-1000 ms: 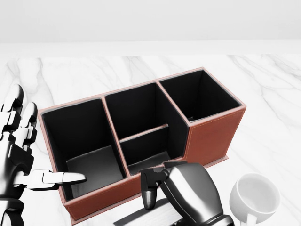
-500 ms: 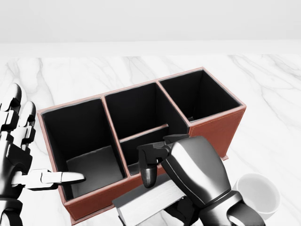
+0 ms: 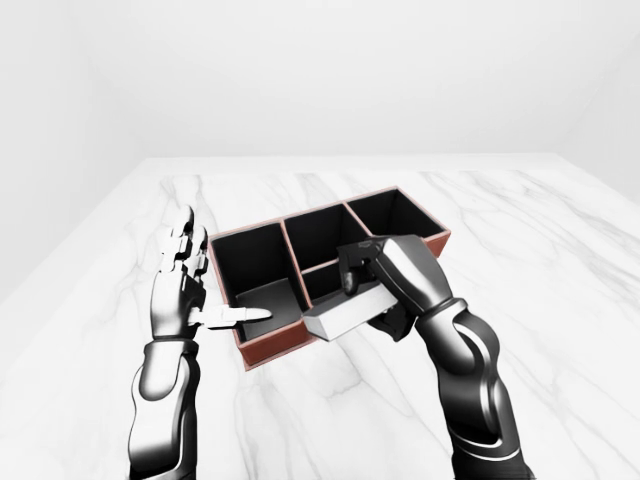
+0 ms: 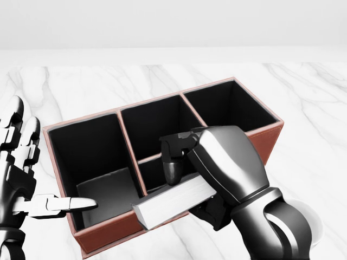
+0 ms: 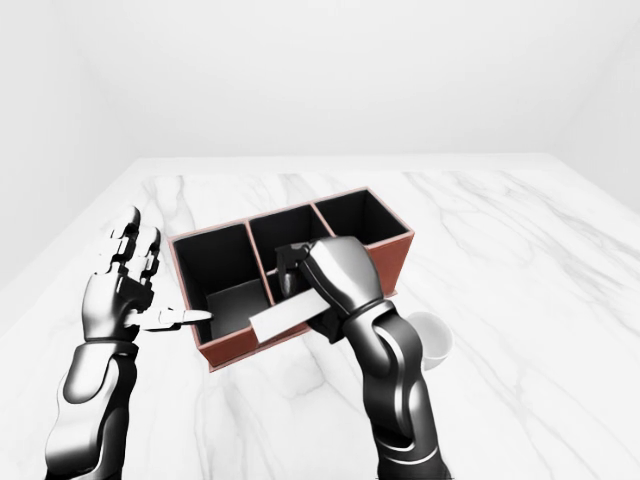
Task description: Pick up the book and place it in the front compartment of the caddy.
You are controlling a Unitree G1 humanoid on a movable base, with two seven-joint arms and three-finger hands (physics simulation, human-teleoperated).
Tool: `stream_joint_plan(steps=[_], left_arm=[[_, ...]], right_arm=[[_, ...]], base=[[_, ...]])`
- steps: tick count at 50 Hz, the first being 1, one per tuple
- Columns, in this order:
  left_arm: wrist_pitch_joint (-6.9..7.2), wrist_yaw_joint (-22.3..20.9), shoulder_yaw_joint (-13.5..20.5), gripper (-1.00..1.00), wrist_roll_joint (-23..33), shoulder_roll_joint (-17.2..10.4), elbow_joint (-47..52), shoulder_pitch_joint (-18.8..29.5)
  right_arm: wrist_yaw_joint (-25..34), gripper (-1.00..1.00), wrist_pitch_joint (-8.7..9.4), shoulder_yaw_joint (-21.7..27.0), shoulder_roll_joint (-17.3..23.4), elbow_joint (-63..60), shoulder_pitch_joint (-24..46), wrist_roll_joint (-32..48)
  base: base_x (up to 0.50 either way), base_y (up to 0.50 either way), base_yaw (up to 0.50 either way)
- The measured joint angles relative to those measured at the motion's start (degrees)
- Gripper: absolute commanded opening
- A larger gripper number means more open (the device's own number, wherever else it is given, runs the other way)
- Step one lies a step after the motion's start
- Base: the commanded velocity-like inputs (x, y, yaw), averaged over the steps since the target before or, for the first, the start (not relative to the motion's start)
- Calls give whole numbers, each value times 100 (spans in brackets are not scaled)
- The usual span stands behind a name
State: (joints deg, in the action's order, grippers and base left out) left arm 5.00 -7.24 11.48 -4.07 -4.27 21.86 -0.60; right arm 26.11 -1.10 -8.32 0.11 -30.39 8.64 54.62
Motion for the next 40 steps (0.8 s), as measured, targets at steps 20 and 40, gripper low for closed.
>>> stream_joint_plan(steps=[20, 40], left_arm=[[0, -3, -10, 97, 13, -1, -25, 7], [0, -10, -18, 97, 23, -1, -40, 7]], right_arm=[[-58, -100, 352, 188, 19, 609, 809, -21], [-400, -100, 403, 261, 48, 1389, 1381, 36]], base=[[0, 0, 0], [0, 0, 0]])
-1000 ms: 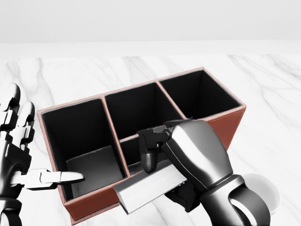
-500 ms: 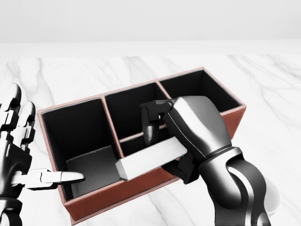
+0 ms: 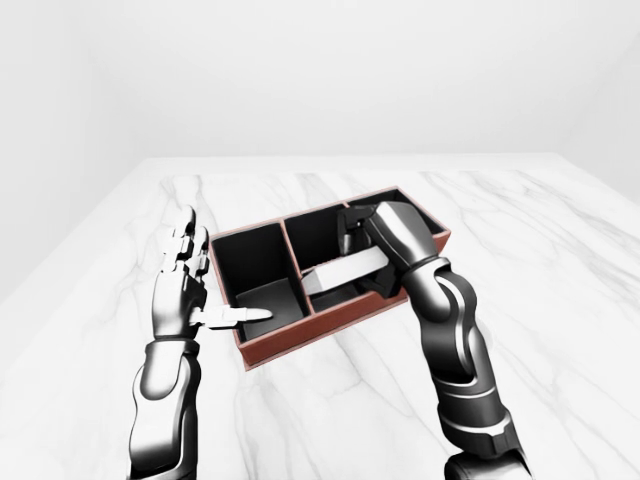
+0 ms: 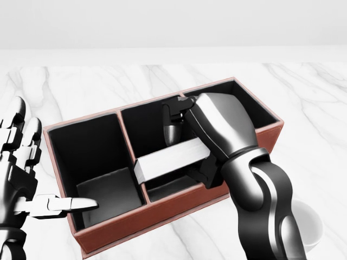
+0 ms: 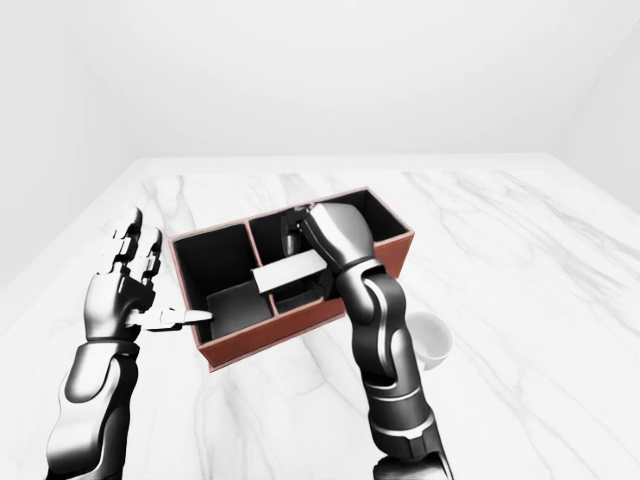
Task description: Pick up the book and place it in the front compartment of the caddy.
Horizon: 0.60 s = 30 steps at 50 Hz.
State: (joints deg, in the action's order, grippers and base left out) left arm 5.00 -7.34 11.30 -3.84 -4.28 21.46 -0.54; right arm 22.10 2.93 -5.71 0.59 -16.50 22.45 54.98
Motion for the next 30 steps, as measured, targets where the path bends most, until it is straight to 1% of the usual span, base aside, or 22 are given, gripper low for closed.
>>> stream_joint_plan(steps=[23, 30], left_arm=[[0, -2, -11, 97, 12, 2, -26, 1], [0, -3, -18, 97, 19, 3, -53, 2]], right_arm=[[-409, -100, -75, 31, 3, 943, 591, 64], [-521, -100, -55, 41, 17, 1194, 751, 3]], base=[[0, 0, 0], [0, 0, 0]])
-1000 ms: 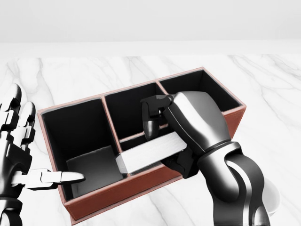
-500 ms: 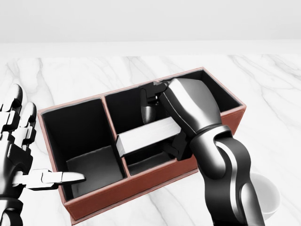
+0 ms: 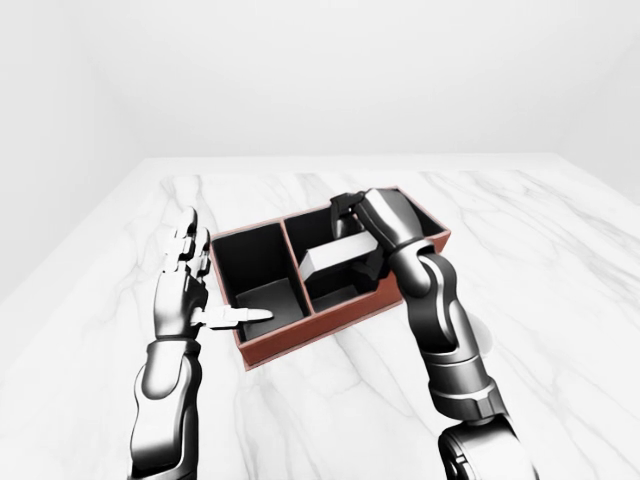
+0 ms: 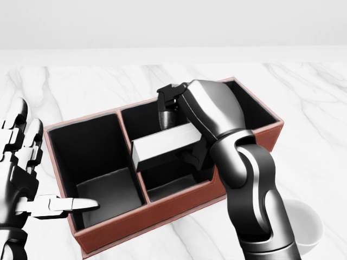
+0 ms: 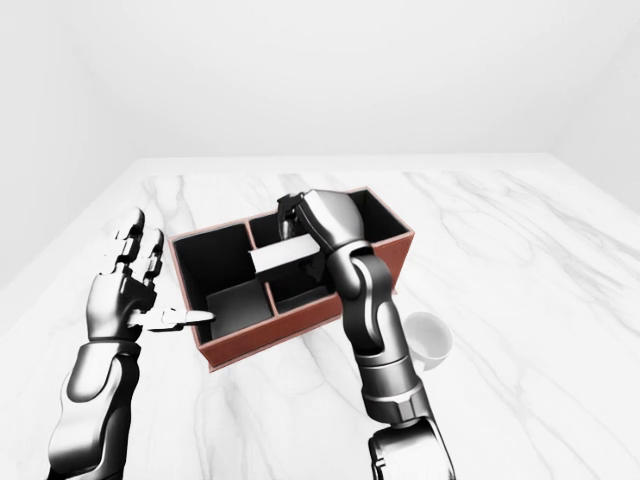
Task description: Pick up the book and place it in the front compartment of the caddy.
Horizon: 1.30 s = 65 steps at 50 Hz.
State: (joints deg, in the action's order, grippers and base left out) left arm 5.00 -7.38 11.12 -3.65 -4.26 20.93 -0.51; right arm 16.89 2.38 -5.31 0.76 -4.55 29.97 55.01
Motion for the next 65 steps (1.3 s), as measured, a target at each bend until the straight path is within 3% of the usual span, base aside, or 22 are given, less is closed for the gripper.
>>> stream_joint_plan(steps=[37, 65], left_arm=[[0, -8, -39, 97, 41, 8, -43, -9], [0, -16, -54, 98, 54, 8, -82, -2]], right_arm=[[-297, -100, 46, 79, 92, 910, 803, -108], [-1032, -100, -268, 96, 189, 2342, 1414, -162]], base=[[0, 0, 0], [0, 0, 0]])
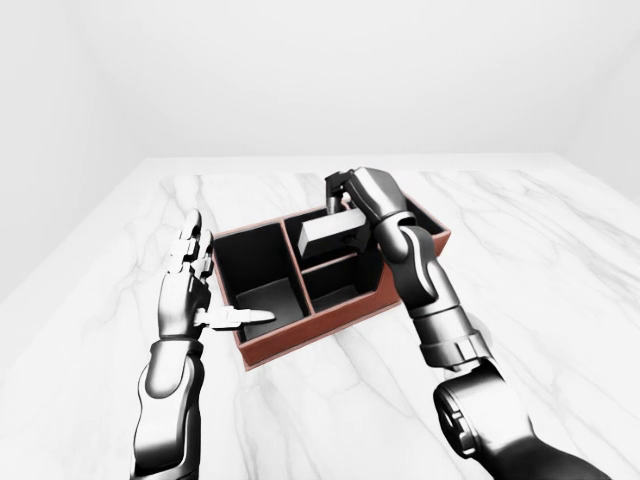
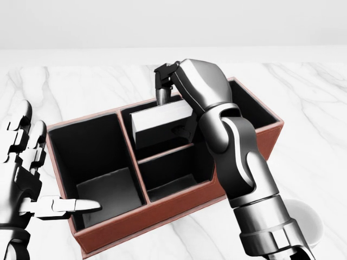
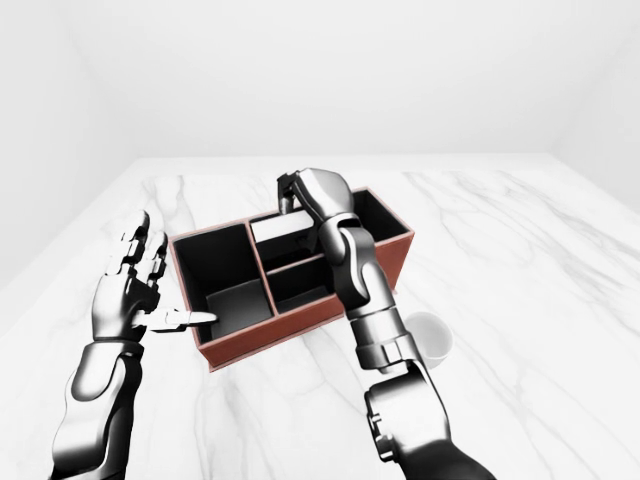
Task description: Pick up the book and place it in the front compartment of the caddy.
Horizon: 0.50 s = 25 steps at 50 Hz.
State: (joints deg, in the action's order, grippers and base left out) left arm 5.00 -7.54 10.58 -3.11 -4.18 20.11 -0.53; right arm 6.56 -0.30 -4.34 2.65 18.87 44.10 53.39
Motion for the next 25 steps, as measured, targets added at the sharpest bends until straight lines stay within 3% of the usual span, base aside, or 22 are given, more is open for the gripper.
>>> stream_joint_plan(steps=[25], left_arm=[[0, -2, -17, 98, 23, 5, -29, -2]], right_arm=[[-754, -100, -336, -26, 10, 1498, 586, 102]], base=[[0, 0, 0]])
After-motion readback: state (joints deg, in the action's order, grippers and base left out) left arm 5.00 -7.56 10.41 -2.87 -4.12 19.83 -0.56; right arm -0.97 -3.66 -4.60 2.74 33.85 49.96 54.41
